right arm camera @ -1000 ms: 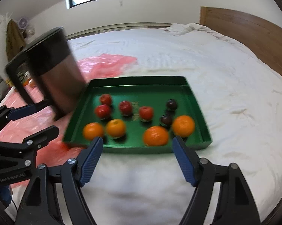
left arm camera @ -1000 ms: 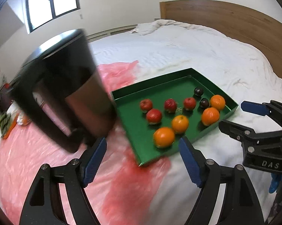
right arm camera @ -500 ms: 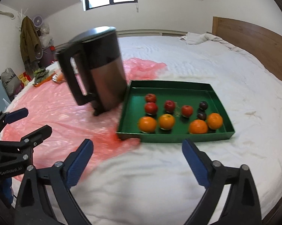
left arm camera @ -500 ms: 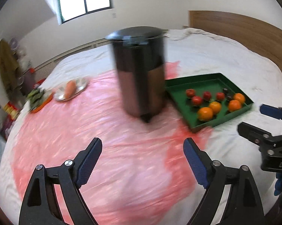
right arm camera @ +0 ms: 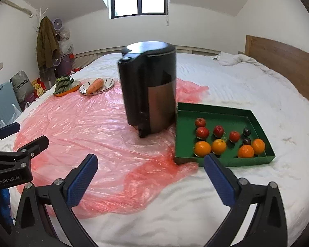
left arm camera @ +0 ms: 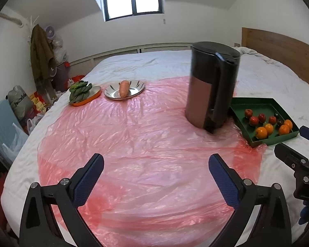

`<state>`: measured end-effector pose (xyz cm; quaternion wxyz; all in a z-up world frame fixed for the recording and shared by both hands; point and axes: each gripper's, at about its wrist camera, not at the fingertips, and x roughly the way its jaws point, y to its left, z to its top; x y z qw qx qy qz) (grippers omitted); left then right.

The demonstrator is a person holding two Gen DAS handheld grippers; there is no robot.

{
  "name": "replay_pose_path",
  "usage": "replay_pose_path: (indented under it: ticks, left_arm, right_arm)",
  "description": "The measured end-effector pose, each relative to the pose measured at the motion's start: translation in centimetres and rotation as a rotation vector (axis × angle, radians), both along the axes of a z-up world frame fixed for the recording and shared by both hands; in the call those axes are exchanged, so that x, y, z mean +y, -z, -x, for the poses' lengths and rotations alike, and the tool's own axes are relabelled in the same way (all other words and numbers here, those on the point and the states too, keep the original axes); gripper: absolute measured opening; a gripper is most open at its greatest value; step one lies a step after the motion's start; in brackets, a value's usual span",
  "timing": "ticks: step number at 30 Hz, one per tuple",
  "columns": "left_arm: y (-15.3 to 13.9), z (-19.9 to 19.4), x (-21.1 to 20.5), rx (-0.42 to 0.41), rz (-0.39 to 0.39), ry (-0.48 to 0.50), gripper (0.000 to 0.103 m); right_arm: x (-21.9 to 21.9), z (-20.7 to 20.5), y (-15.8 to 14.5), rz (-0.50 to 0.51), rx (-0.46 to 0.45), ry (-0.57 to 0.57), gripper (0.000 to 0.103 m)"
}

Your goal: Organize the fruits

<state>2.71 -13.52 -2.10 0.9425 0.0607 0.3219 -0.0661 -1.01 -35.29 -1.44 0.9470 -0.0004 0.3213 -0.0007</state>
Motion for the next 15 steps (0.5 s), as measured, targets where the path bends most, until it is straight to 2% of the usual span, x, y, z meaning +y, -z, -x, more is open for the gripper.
replay_pose_path:
  ticks: [15]
  left_arm:
    - [0.1, 0.1, 1.9, 0.005, 0.040, -0.004, 0.100]
  right_arm:
    - [1.9, 0.8, -1.0, 0.054, -0.040, 0.006, 0.103]
